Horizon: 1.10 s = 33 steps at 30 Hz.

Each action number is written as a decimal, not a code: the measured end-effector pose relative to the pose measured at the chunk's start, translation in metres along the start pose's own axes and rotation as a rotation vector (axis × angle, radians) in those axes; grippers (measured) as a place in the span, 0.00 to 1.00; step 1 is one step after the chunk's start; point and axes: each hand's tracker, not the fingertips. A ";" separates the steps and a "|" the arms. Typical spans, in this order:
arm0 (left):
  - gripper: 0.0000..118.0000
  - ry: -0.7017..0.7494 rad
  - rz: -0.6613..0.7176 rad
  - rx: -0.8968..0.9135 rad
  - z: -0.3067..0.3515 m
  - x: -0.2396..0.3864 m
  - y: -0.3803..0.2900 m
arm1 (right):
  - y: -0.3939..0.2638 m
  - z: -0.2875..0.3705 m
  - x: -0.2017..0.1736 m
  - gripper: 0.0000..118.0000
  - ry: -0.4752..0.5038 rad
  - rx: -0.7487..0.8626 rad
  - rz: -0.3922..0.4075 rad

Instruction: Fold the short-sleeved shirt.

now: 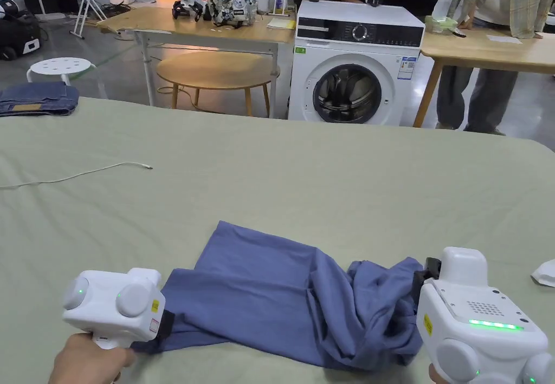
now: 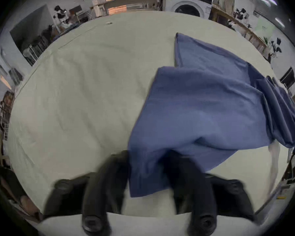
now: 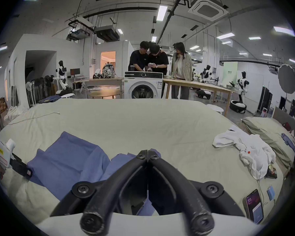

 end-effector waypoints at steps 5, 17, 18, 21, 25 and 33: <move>0.00 -0.113 0.040 0.032 -0.018 -0.018 0.011 | 0.009 -0.008 0.030 0.00 -0.003 -0.051 -0.047; 0.00 -0.126 0.070 0.154 -0.010 -0.052 0.018 | 0.024 -0.082 0.074 0.68 0.058 -0.453 -0.053; 0.00 -0.124 0.066 0.157 -0.013 -0.053 0.018 | 0.022 -0.089 0.073 0.68 0.064 -0.473 -0.055; 0.00 -0.120 0.061 0.151 -0.018 -0.057 0.018 | 0.013 -0.102 0.059 0.68 0.053 -0.555 -0.024; 0.00 -0.128 0.075 0.146 -0.019 -0.052 0.011 | -0.008 -0.123 0.046 0.61 0.097 -0.658 -0.056; 0.00 -0.135 0.088 0.152 -0.026 -0.058 0.005 | -0.025 -0.119 0.049 0.03 0.080 -0.612 -0.040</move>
